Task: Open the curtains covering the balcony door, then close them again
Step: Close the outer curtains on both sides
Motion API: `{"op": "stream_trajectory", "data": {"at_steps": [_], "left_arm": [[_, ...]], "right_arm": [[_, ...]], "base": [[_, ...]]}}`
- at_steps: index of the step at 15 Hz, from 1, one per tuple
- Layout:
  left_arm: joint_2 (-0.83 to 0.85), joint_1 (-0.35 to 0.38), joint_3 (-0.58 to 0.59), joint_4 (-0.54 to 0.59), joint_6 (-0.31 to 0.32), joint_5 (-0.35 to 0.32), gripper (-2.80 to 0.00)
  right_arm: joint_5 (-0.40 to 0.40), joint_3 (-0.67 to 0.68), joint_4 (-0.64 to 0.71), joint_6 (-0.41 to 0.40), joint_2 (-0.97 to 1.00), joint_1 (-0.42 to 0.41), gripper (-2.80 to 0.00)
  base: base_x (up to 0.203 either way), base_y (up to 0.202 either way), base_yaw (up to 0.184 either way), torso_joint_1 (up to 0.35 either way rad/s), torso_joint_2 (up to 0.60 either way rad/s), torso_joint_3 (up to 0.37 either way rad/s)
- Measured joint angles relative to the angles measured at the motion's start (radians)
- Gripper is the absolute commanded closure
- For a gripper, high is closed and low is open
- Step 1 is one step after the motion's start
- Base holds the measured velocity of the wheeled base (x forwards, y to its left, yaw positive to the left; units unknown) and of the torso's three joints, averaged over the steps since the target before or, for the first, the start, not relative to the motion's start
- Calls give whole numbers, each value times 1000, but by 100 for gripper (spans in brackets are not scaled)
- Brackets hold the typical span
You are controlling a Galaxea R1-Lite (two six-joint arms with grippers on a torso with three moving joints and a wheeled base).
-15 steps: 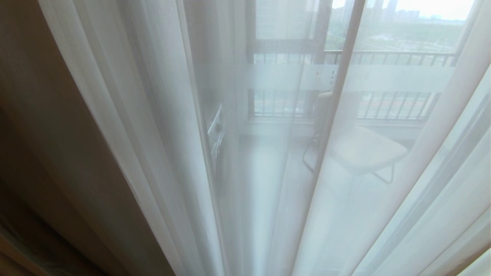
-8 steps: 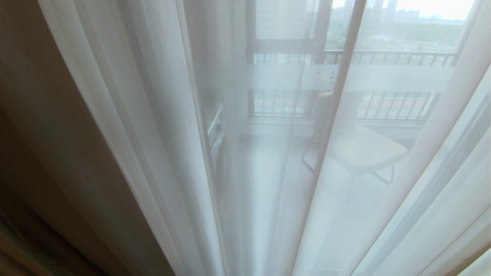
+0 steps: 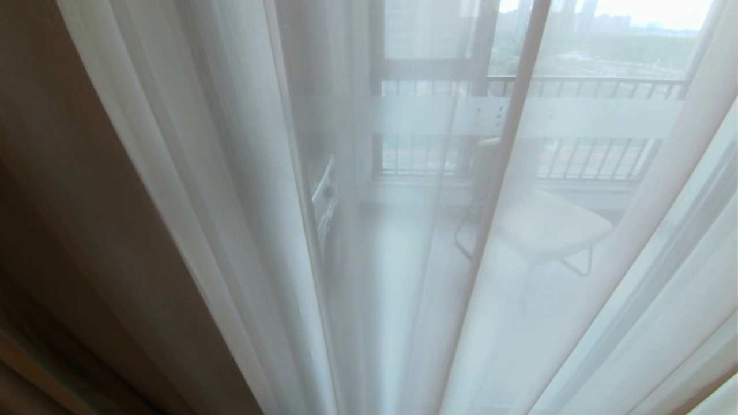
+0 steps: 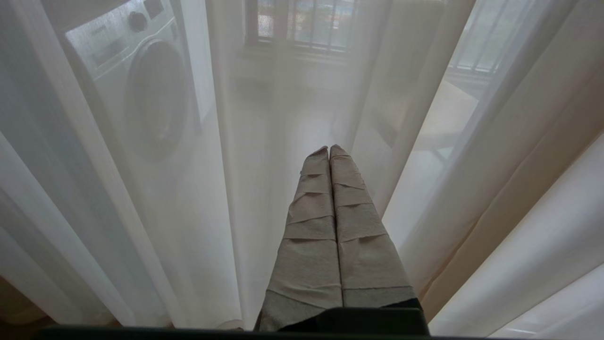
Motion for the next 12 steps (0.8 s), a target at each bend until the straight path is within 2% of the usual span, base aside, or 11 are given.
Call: {"op": "stream_trajectory", "data": {"at_steps": [6, 9, 12], "left_arm": [[2, 1, -1, 2, 0, -1, 0], [-12, -1, -1, 4, 0, -43, 0], [-43, -1, 0, 7, 0, -55, 0]], "right_arm": [[0, 0, 0, 0, 0, 0, 0], [0, 0, 0, 0, 0, 0, 0], [0, 0, 0, 1, 0, 0, 0]], "base": [[0, 0, 0, 0, 0, 0], [0, 0, 0, 0, 0, 0], [0, 0, 0, 0, 0, 0]]}}
